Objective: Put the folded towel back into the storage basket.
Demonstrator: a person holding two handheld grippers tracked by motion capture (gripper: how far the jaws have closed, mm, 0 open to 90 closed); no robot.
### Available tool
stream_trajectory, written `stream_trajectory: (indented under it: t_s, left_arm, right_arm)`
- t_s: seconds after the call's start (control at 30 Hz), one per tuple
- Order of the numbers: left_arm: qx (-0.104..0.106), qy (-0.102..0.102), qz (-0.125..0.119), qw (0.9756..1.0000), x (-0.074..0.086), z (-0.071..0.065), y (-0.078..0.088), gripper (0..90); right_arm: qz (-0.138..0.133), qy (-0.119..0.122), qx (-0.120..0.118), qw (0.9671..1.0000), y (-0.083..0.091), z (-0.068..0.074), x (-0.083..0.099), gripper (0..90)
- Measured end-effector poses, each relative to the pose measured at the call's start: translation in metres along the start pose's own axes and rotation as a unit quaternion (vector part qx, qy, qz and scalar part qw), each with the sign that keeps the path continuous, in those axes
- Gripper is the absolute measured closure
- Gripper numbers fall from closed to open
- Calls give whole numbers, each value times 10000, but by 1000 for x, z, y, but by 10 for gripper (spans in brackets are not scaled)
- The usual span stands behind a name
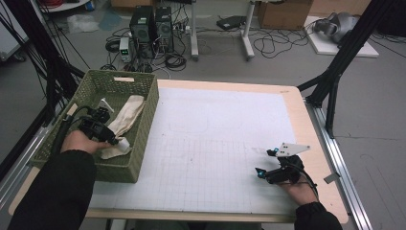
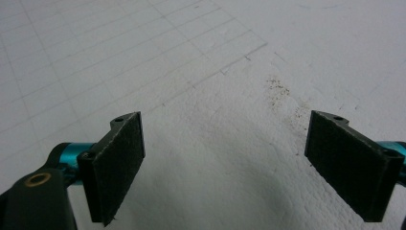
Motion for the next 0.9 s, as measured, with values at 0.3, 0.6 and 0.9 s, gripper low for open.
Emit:
stream_trajectory:
  t_s: [0.3,0.6,0.9]
  left_arm:
    - [601,679,-641,9938,-16,-6,-11,828]
    - [494,726,-111,9961,-13,-14,-40,570]
    - [-329,-127,299,9989,-11,-15,-36,859]
  right_arm:
    - [-24,1,17,10000,-1,0,-1,129]
    - [-53,23,-7,10000,0,1,-3,129]
    - [-53,27,-30,10000,0,2,-4,130]
Point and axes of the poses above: each handheld gripper's, and its own axes: y roughly backward along the jaws, x roughly out of its underside, z roughly to its left, the point moved 7 cm from there along -y, roughly forward along the jaws, and after that the axes turned 8 degrees about x, right-handed, at the moved point
